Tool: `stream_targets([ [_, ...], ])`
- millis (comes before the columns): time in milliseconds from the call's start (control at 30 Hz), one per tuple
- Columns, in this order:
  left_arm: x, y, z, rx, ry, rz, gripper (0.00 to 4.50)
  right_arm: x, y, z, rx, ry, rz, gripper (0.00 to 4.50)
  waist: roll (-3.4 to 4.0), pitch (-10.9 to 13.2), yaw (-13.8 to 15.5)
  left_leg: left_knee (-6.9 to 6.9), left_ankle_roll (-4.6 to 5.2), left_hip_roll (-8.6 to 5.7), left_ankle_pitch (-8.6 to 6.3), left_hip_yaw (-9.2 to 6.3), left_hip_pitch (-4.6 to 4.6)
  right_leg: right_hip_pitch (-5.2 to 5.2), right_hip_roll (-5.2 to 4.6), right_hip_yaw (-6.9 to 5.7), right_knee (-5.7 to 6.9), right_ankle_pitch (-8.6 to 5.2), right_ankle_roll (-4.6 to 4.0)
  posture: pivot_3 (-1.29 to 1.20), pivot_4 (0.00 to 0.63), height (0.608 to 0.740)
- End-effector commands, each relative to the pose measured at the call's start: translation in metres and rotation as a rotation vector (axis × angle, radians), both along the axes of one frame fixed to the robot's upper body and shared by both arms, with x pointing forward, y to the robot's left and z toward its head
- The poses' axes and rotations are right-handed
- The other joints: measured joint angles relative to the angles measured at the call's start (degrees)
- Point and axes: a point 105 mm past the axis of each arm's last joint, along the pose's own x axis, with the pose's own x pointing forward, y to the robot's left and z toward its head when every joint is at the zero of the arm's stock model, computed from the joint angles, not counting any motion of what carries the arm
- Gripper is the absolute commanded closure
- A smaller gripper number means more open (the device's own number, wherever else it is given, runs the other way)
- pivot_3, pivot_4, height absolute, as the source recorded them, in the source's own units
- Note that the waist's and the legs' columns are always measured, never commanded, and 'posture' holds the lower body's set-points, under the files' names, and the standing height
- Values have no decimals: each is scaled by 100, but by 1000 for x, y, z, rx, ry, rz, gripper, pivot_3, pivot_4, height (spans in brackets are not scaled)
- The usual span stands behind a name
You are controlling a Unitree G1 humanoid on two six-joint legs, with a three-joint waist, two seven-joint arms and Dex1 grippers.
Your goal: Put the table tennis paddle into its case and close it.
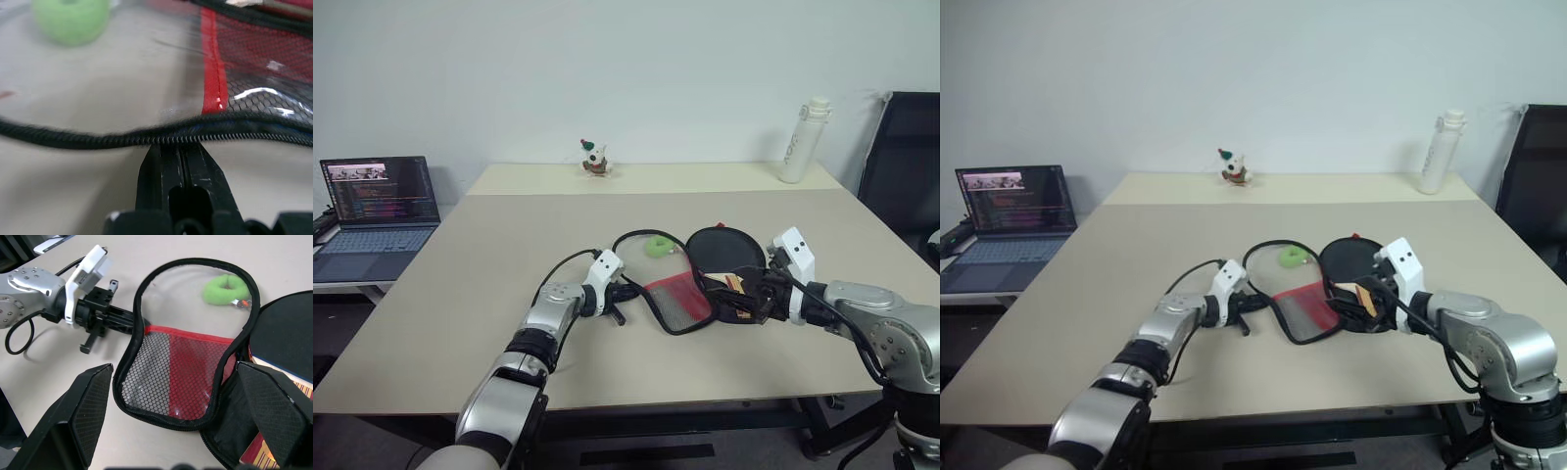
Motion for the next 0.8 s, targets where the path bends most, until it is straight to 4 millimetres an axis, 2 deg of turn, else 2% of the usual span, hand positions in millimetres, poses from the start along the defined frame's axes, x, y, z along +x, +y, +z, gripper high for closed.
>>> stream_targets([
  [33, 2, -29, 28, -23, -96, -95, 4478, -4, -8, 13, 2, -62, -15, 63, -2, 1, 6, 3, 0, -1, 0, -3, -2, 2, -2, -5, -1, 0, 0, 0, 150, 740],
  [133, 3, -51, 58, -74, -167, -163, 4478, -4, -19, 16, 1, -61, -36, 63, -2, 2, 10, 28, 4, -1, -3, -26, -25, 1, -5, -30, -5, 1, 1, 0, 150, 740],
  [300, 0, -112, 125, -162, -306, -274, 4478, 3, -56, 30, -25, -81, -150, 63, -5, 5, 62, 62, 8, -10, -5, -72, -74, -5, -12, -76, -13, 4, 7, 0, 150, 740],
  [367, -2, -132, 139, -169, -334, -298, 4478, 7, -67, 35, -40, -90, -185, 63, -5, 5, 74, 64, 9, -13, -6, -72, -80, -5, -14, -78, -22, 6, 11, 0, 150, 740],
  [500, -5, -152, 151, -189, -349, -304, 4478, 13, -79, 39, -70, -109, -227, 63, 2, 2, 0, 56, 26, -11, -16, -64, -79, -4, -13, -72, -42, 6, 12, 0, 150, 740],
  [633, -7, -156, 153, -220, -352, -314, 4478, 16, -82, 37, -82, -111, -234, 63, 4, 8, -46, 53, 29, -5, -18, -58, -80, -16, -6, -66, -36, 6, 11, 0, 150, 740],
  [800, -7, -124, 145, -238, -346, -342, 4497, 32, -85, 23, -65, -74, -268, 32, 8, 7, -60, 58, 29, -4, -17, -52, -76, -20, -4, -58, -18, 5, 11, 0, 150, 740],
])
